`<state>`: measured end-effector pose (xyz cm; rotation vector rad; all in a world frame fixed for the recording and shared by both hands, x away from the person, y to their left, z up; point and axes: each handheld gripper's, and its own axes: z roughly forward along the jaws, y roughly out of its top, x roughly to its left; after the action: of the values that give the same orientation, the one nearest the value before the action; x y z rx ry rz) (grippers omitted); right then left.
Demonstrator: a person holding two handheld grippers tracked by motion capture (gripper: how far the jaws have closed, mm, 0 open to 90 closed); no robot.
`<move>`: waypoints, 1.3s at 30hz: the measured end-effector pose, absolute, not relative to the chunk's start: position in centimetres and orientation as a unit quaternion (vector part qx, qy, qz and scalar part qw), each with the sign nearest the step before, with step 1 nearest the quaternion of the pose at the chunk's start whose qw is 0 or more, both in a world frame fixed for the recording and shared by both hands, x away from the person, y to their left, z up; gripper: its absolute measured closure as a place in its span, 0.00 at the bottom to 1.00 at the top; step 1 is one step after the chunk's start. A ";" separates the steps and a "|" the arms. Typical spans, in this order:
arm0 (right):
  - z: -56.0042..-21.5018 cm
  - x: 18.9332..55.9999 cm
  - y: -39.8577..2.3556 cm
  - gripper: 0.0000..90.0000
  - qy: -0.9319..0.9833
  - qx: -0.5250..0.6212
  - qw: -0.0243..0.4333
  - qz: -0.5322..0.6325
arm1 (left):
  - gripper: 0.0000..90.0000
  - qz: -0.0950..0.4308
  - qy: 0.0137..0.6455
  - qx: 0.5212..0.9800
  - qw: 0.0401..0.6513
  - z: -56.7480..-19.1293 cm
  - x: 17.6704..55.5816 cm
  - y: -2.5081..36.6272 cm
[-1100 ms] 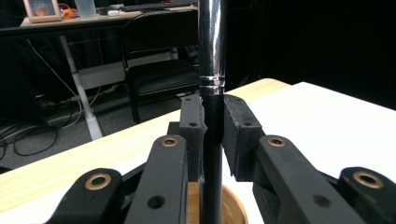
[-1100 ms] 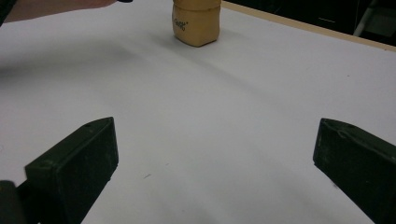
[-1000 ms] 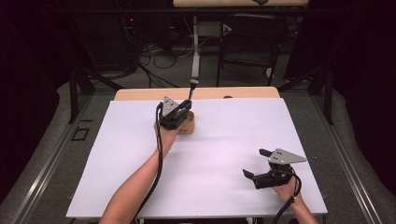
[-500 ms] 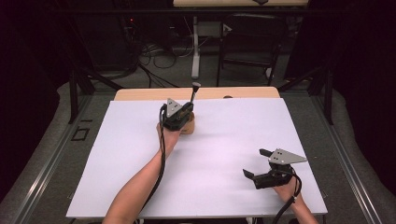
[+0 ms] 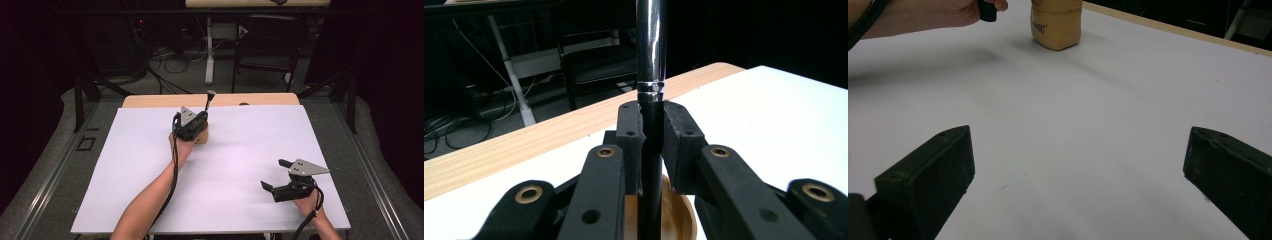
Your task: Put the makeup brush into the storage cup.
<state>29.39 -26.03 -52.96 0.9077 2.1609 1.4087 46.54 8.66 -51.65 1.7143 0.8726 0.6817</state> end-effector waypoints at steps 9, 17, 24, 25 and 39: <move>-53.0 29.4 -26.0 0.00 0.773 0.325 0.200 0.507 | 0.87 0.281 0.368 0.721 0.515 -52.2 46.5 8.4; -52.9 29.3 -26.0 0.00 0.773 0.324 0.201 0.507 | 0.75 0.279 0.357 0.729 0.513 -52.3 46.2 8.4; -52.9 29.3 -26.1 0.00 0.773 0.324 0.202 0.507 | 0.50 0.280 0.351 0.732 0.512 -51.9 45.5 8.5; -52.9 29.3 -26.2 0.00 0.774 0.325 0.202 0.505 | 0.46 0.277 0.346 0.736 0.511 -51.8 45.4 8.5; -52.8 29.3 -26.2 0.00 0.774 0.323 0.199 0.507 | 0.12 0.265 0.311 0.767 0.494 -49.8 42.4 9.7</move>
<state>29.31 -26.23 -52.84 0.9029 2.1641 1.4176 42.43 9.69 -49.79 1.8593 0.7543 0.6433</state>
